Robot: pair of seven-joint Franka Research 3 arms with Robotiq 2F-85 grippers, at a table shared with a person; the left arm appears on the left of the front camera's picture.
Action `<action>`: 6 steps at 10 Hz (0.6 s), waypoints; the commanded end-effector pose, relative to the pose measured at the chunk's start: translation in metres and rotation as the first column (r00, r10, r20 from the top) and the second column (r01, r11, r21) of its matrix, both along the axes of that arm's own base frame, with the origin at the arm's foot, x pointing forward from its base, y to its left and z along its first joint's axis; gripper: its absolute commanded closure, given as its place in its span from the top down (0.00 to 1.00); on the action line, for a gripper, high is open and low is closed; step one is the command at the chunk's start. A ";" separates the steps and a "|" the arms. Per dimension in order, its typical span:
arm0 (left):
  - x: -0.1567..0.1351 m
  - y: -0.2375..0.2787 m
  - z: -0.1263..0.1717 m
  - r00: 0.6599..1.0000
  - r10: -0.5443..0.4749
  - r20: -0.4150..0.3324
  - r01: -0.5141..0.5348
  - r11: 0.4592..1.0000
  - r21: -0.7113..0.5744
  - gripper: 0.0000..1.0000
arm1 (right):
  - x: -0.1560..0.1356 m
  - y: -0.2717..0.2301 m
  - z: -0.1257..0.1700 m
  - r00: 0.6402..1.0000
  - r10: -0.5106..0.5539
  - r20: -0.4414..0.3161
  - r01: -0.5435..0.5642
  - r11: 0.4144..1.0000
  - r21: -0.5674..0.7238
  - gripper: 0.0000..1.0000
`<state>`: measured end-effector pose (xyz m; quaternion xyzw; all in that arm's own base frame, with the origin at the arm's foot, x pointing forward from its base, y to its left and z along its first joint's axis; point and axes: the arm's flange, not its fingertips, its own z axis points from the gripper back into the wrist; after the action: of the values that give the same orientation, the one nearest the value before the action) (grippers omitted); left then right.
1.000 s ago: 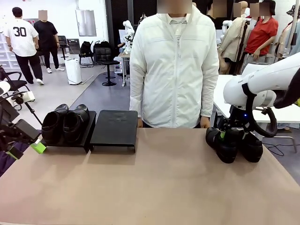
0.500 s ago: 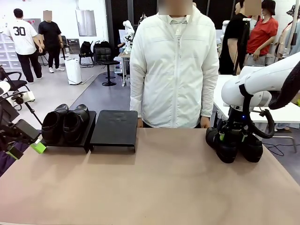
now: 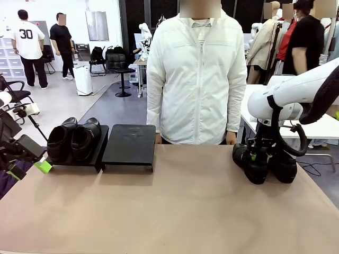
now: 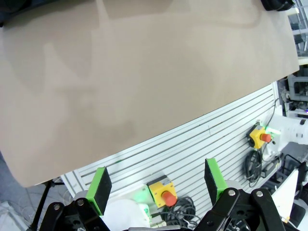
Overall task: Organize the shoes by placing them on the stand.
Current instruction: Pick up one Shoe and place it in the middle of the table.
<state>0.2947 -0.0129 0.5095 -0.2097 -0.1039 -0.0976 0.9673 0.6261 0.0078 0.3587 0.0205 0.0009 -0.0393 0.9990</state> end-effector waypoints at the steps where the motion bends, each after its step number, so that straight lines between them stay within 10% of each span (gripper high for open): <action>1: 0.000 0.003 0.002 1.000 -0.004 -0.005 0.004 1.000 0.006 1.00 | 0.010 0.002 0.002 1.000 -0.009 -0.023 0.008 0.999 -0.040 0.00; 6: 0.000 0.003 0.002 1.000 -0.004 -0.005 0.004 1.000 0.006 1.00 | 0.009 0.003 0.004 1.000 -0.002 -0.022 0.001 0.999 -0.042 0.00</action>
<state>0.2947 -0.0129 0.5095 -0.2097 -0.1039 -0.0976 0.9673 0.6296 0.0075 0.3578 0.0179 0.0135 -0.0376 0.9990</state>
